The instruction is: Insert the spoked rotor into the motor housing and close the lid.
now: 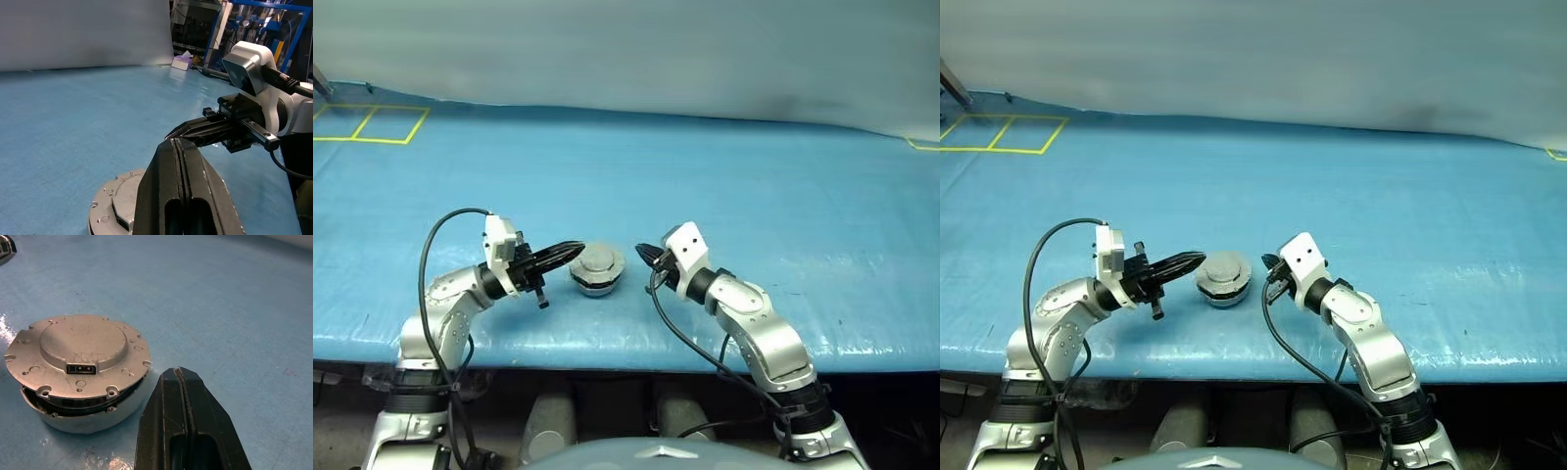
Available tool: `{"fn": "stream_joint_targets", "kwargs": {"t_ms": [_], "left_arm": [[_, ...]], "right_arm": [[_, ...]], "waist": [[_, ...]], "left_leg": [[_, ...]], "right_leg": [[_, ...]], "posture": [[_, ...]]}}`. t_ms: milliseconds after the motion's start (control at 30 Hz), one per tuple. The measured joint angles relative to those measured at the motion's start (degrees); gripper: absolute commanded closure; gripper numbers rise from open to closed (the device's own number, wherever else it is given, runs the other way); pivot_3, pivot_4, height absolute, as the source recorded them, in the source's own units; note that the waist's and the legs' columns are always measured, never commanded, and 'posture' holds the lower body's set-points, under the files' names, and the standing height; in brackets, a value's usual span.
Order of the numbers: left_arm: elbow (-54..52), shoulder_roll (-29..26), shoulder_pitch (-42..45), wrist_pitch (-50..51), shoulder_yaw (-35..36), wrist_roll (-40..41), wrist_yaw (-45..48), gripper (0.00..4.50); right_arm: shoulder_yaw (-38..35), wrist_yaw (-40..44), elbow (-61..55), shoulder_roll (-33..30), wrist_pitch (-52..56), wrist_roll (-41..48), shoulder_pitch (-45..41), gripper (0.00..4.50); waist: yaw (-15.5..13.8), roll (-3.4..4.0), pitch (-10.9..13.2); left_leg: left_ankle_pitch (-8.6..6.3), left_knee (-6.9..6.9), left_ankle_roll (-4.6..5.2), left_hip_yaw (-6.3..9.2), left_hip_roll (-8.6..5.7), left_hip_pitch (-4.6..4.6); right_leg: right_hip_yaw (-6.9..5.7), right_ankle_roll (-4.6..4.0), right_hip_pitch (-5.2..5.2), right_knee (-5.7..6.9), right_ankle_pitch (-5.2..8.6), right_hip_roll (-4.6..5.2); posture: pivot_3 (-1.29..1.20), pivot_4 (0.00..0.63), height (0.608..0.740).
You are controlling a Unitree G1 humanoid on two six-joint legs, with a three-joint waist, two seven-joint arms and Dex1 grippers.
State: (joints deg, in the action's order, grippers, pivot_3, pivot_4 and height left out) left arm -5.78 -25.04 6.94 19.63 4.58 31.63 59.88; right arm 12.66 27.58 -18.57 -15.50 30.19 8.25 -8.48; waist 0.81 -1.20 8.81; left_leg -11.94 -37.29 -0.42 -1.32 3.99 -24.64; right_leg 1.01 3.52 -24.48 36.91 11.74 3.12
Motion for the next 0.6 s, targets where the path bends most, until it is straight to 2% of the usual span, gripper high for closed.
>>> {"fn": "stream_joint_targets", "kwargs": {"t_ms": [333, 433, 600], "left_arm": [[-1.46, -2.38, -8.25, -3.90, -0.13, -2.53, -1.66, 4.47], [-1.45, -2.57, -9.72, -5.39, -0.14, -2.47, -0.89, 4.50], [-1.26, -3.78, -11.34, -6.88, -0.14, -2.48, 0.32, 4.50]], "right_arm": [[1.04, 3.77, 0.25, 1.70, -0.02, 3.69, -0.08, 4.50], [2.28, 6.01, 0.30, 1.38, -0.02, 4.60, -0.36, 3.93], [2.69, 7.86, 0.88, 1.25, -0.78, 5.61, -1.17, 2.27]], "waist": [[0.06, 0.01, 0.00], [-0.03, 0.02, 0.00], [-0.03, 0.03, 0.01]], "left_leg": [[0.00, 0.01, -0.01, -0.02, 0.02, -0.01], [0.00, 0.01, -0.01, -0.02, 0.03, 0.00], [-0.01, 0.01, -0.01, -0.03, 0.05, 0.00]], "right_leg": [[0.00, -0.01, -0.02, -0.03, 0.00, 0.01], [-0.01, -0.01, -0.03, -0.03, 0.00, 0.01], [-0.02, -0.02, -0.06, -0.02, 0.00, 0.01]], "posture": [[0.00, 0.150, 0.740], [0.00, 0.150, 0.740], [0.00, 0.150, 0.740]]}}
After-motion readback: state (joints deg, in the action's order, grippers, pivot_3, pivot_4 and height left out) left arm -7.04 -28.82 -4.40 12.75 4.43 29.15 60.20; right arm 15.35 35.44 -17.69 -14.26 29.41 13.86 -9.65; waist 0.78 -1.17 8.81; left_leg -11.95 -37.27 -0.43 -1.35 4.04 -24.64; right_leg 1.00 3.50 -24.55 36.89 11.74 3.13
